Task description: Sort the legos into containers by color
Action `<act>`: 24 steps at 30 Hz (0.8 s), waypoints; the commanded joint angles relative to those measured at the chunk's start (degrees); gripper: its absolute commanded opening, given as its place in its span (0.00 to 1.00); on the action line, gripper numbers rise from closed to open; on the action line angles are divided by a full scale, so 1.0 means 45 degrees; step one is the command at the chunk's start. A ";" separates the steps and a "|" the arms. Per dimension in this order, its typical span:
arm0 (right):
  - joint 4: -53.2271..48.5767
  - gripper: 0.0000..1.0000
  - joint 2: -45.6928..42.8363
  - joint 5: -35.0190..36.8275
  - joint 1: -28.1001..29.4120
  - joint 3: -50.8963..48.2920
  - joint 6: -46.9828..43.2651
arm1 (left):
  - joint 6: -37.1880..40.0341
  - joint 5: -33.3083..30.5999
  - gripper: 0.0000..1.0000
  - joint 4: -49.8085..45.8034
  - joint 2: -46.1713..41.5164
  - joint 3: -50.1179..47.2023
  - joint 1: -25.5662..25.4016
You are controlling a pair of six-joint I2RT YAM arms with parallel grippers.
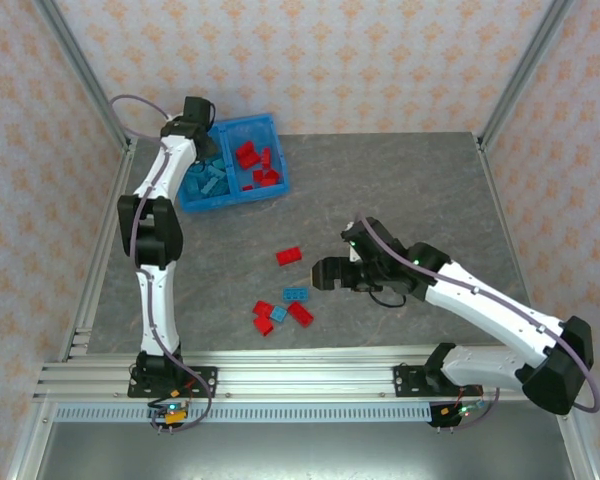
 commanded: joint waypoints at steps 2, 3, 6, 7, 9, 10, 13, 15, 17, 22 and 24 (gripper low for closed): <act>0.0315 0.94 0.1059 0.0637 0.0082 0.0831 -0.0280 | -0.1071 0.1563 0.52 -0.0083 -0.3649 -0.1502 -0.0085; 0.0504 0.94 0.1312 0.0854 0.0082 0.0945 -0.0228 | -0.1166 0.1900 0.52 0.0028 -0.4346 -0.2102 -0.0161; 0.0879 0.95 0.2260 0.1562 0.0082 0.1398 -0.0134 | -0.0443 0.2679 0.52 0.0798 -0.7254 -0.4163 -0.0808; 0.1008 0.95 0.2704 0.1668 0.0082 0.1647 -0.0152 | 0.0113 0.2736 0.52 0.0994 -0.8229 -0.4806 -0.1142; 0.1234 0.95 0.3597 0.1717 0.0082 0.2165 -0.0260 | 0.1744 0.2791 0.53 0.1300 -0.9848 -0.5957 -0.1830; 0.1323 0.95 0.4121 0.1731 0.0082 0.2464 -0.0285 | 0.2603 0.2806 0.54 0.1367 -1.0687 -0.6531 -0.2135; 0.1595 0.95 0.5478 0.1833 0.0136 0.3291 -0.0407 | 0.5112 0.3477 0.60 0.1304 -1.2748 -0.8144 -0.2555; 0.1621 0.95 0.6507 0.2039 0.0228 0.4023 -0.0661 | 0.7160 0.4665 0.68 0.0768 -1.4069 -0.9254 -0.2615; 0.1466 0.96 0.7468 0.2210 0.0311 0.4743 -0.0916 | 0.9083 0.6107 0.78 0.0095 -1.5253 -1.0371 -0.2634; 0.0566 0.97 0.9973 0.2749 0.0578 0.6733 -0.1743 | 1.4113 0.9889 0.99 -0.1290 -1.8351 -1.3675 -0.3048; 0.0102 0.98 1.0934 0.2864 0.0677 0.7475 -0.2066 | 1.5298 1.1069 1.00 -0.1563 -1.9461 -1.4784 -0.3219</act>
